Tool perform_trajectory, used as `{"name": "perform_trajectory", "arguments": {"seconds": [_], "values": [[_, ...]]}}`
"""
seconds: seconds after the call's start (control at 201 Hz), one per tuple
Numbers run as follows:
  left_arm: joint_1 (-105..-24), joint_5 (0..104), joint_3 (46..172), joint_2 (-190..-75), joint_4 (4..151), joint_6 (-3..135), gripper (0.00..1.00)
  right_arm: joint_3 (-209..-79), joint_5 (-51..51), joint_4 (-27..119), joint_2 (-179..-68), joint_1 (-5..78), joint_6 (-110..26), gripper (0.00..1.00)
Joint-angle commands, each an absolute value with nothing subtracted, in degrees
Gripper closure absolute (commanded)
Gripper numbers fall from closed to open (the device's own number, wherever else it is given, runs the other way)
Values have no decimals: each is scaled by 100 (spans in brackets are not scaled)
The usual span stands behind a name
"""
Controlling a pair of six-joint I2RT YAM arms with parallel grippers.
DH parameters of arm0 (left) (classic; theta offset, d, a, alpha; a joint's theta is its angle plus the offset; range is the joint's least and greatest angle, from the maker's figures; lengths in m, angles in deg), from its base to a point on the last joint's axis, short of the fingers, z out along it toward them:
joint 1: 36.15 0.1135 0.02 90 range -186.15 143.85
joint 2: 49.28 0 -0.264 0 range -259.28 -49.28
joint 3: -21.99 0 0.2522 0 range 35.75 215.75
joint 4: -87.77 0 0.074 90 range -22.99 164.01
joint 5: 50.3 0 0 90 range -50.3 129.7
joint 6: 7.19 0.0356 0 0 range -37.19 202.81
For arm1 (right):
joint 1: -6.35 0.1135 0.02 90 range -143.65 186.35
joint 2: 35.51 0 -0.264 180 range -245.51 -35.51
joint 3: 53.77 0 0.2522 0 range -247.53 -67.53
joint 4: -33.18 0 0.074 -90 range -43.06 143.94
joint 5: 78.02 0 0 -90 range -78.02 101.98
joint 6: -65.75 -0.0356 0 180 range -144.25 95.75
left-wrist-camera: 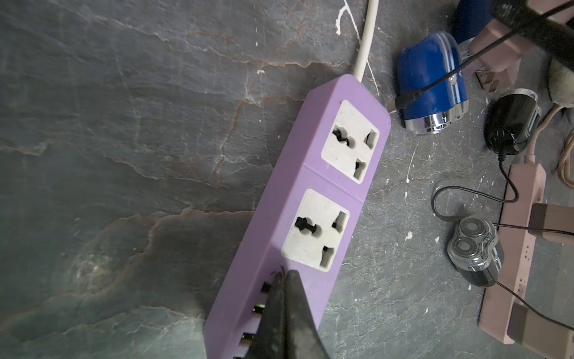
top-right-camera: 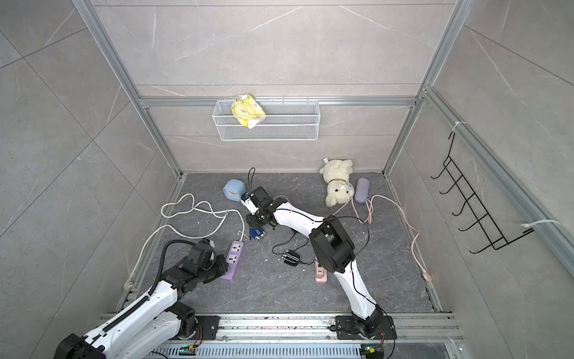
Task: Unplug the electric shaver
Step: Move the electric shaver to the center of the board.
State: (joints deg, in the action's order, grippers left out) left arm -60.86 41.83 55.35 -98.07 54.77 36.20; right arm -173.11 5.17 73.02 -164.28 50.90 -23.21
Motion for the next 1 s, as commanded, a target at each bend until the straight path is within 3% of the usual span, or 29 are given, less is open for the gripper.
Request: {"name": "perform_trajectory", "arguments": {"seconds": [0.0,0.995], "values": [[-6061,4295,5597,-9961,5454,3749,100,-17517,563,7344,-16496,5182,-2286,80],[-6062,4324,5571,-9973,5485,3768,100,-17654,810,7582,-16689,5240,-2169,80]]}}
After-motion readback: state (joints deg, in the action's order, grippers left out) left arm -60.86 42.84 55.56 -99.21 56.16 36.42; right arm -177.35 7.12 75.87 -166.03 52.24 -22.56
